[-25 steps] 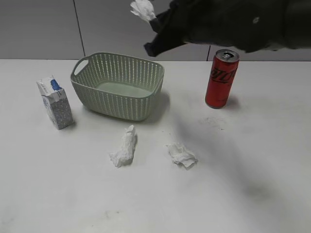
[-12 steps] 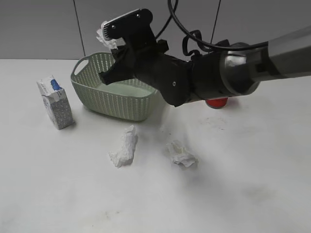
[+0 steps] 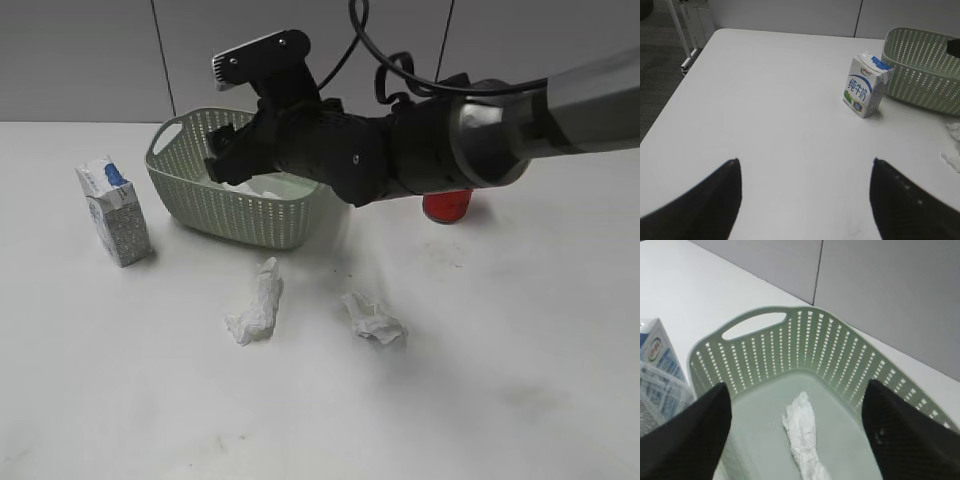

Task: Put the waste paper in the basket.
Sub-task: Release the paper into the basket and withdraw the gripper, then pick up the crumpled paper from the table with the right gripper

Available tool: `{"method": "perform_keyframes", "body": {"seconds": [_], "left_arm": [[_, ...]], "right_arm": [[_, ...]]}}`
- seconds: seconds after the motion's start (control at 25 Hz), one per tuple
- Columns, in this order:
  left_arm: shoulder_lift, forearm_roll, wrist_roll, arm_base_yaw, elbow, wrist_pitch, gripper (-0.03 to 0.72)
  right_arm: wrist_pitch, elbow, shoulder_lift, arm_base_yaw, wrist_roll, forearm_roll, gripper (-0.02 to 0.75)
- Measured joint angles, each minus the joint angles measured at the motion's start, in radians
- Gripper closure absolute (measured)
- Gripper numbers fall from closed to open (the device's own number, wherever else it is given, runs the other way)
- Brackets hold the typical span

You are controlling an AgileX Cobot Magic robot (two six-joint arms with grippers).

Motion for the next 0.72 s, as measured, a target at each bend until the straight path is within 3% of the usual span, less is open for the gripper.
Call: {"method": "perform_keyframes", "body": {"seconds": [0.28,0.48,0.72], "left_arm": [[0.000,0.000,0.000,0.000,0.000,0.000,0.097],[0.000,0.000,0.000,0.000,0.000,0.000,0.097],[0.000,0.000,0.000,0.000,0.000,0.000,0.097]], "right_arm": [[0.268,-0.007,-0.144,-0.003,0.001,0.003,0.126],[0.672,-0.012,-0.268,-0.022,0.047,-0.007,0.146],[1.095,-0.012,-0.256,-0.028,0.229,-0.200,0.148]]}}
